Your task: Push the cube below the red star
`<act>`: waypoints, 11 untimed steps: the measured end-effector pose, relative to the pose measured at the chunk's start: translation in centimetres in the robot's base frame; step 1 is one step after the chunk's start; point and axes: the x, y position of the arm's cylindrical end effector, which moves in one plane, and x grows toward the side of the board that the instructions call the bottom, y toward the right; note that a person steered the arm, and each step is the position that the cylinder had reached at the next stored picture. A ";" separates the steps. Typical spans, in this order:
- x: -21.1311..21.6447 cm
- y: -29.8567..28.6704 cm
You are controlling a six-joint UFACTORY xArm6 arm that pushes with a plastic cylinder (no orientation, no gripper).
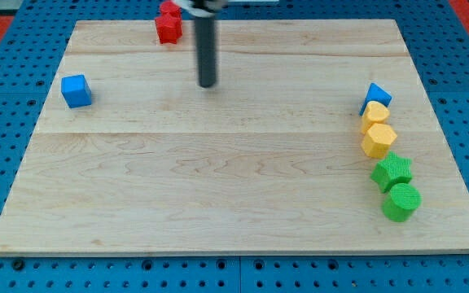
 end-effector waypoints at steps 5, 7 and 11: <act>5.2 -22.1; 4.0 -17.8; 0.7 -6.2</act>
